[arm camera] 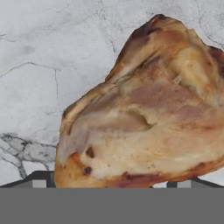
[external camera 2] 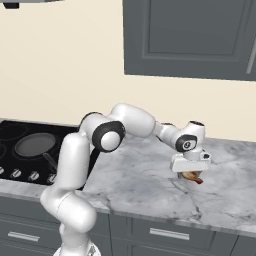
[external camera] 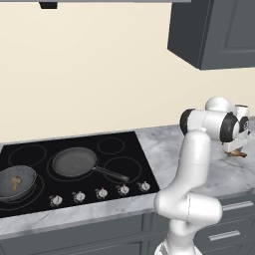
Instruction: Place both pans onto different burners. Then place the garlic and the chicken drumstick on different pans.
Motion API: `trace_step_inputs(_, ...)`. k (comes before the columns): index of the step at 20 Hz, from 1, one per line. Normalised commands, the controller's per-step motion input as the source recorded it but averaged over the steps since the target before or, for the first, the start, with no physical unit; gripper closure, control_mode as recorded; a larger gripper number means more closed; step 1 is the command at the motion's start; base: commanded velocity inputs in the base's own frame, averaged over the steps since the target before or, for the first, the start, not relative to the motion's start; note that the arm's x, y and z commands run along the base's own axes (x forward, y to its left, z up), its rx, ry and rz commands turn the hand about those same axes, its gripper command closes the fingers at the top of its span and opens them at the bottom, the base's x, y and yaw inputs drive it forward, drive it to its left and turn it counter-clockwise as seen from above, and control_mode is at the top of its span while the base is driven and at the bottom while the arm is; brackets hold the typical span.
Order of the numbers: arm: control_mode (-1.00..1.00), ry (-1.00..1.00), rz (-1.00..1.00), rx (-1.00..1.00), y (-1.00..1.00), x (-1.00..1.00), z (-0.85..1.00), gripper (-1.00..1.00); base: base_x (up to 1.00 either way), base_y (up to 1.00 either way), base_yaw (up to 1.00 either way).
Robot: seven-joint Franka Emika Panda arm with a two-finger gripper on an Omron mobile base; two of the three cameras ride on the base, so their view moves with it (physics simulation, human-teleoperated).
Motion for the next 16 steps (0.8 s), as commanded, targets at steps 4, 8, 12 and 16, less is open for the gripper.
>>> trace_step_inputs(4,-1.00,0.00,0.05,0.00,0.00,0.00,-0.28,1.00,0.00,0.00,0.00)
trace_step_inputs(8,-1.00,0.00,0.02,0.00,0.00,0.00,-0.04,1.00,0.00,0.00,0.00)
trace_step_inputs(12,-1.00,-0.01,0.00,0.00,0.02,0.00,0.00,1.00,0.00,0.00,0.00)
trace_step_inputs(16,-1.00,-0.10,0.00,0.00,0.44,-0.12,0.21,1.00,0.00,0.00,0.00)
